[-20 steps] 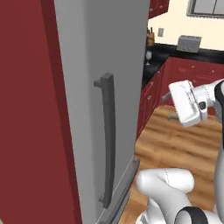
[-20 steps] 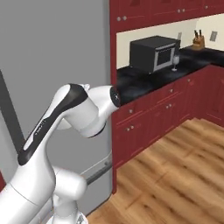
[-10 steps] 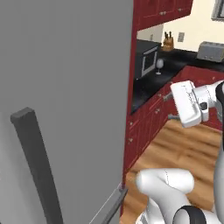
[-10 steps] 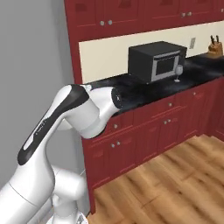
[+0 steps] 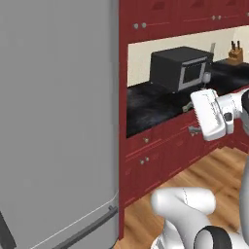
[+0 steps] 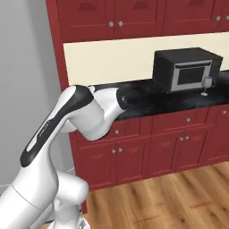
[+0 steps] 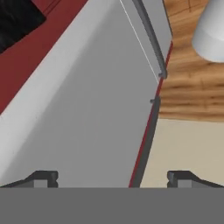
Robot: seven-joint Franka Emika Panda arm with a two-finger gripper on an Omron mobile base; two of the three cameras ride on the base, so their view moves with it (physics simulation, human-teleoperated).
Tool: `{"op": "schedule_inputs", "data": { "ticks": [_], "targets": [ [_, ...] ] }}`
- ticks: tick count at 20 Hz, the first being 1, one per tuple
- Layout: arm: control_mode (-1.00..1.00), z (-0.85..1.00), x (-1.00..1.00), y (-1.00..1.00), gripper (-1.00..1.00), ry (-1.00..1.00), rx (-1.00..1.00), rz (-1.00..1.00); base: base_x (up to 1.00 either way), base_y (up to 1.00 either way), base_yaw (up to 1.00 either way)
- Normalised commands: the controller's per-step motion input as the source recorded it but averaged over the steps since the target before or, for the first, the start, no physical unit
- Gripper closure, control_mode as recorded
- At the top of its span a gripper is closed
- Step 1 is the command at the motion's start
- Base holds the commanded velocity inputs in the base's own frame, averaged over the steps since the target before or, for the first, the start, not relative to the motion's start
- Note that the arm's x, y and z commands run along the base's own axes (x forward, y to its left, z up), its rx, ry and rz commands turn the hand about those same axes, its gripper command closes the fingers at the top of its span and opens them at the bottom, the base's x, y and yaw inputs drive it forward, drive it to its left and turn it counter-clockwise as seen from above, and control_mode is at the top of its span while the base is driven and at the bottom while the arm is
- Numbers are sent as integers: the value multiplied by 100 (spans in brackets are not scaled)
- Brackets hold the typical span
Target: Retrieve the wine glasses from the counter and place one next to each plate.
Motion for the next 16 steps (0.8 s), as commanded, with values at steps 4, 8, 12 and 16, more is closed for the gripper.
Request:
{"op": "schedule_inputs", "data": {
  "ticks": [4,8,12,16],
  "targets": [
    [100,0,0,0,-100,0,0,0,-20,-100,37],
    [100,0,0,0,-100,0,0,0,-3,-100,30],
    [100,0,0,0,-100,0,0,0,0,-100,35],
    [100,0,0,0,-100,0,0,0,96,-48,11]
  ]
}}
